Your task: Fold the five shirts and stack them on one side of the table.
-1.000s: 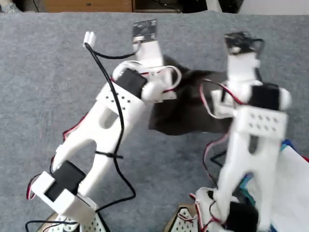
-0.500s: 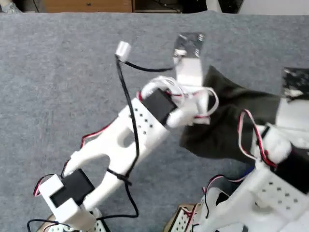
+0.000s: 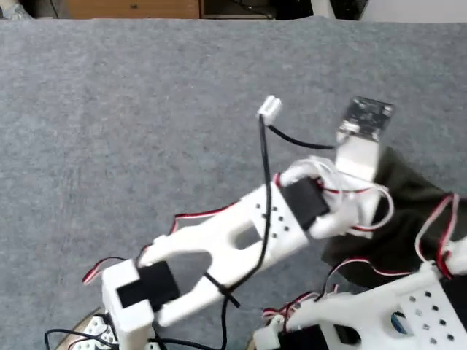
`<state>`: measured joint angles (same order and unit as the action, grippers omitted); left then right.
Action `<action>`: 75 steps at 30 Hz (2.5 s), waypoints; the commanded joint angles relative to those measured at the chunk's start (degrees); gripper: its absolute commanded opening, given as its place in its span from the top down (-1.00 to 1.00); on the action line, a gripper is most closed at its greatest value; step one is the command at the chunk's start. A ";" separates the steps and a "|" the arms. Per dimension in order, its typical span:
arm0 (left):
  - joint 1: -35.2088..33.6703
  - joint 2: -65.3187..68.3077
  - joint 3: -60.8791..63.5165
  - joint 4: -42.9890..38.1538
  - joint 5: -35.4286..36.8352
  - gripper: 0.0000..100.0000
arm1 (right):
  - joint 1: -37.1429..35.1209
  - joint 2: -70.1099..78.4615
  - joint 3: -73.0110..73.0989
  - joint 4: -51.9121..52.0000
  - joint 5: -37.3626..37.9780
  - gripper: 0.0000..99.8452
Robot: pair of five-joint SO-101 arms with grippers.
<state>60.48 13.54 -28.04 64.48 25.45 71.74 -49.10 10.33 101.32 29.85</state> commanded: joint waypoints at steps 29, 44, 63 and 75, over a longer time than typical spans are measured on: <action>7.47 16.75 -22.07 -3.25 0.26 0.96 | 24.48 8.04 7.60 -15.21 9.32 0.99; 7.38 16.66 -20.66 -3.25 0.26 0.93 | 24.48 7.87 7.25 -15.03 9.05 0.66; 1.58 16.31 -21.45 -1.05 6.77 0.60 | 21.67 4.26 4.53 -11.96 9.05 0.61; -23.21 16.48 -39.56 24.35 -5.27 0.96 | -6.90 0.66 2.07 0.88 2.20 0.94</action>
<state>43.69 30.86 -61.71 82.68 23.16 72.53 -47.78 13.41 101.14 35.12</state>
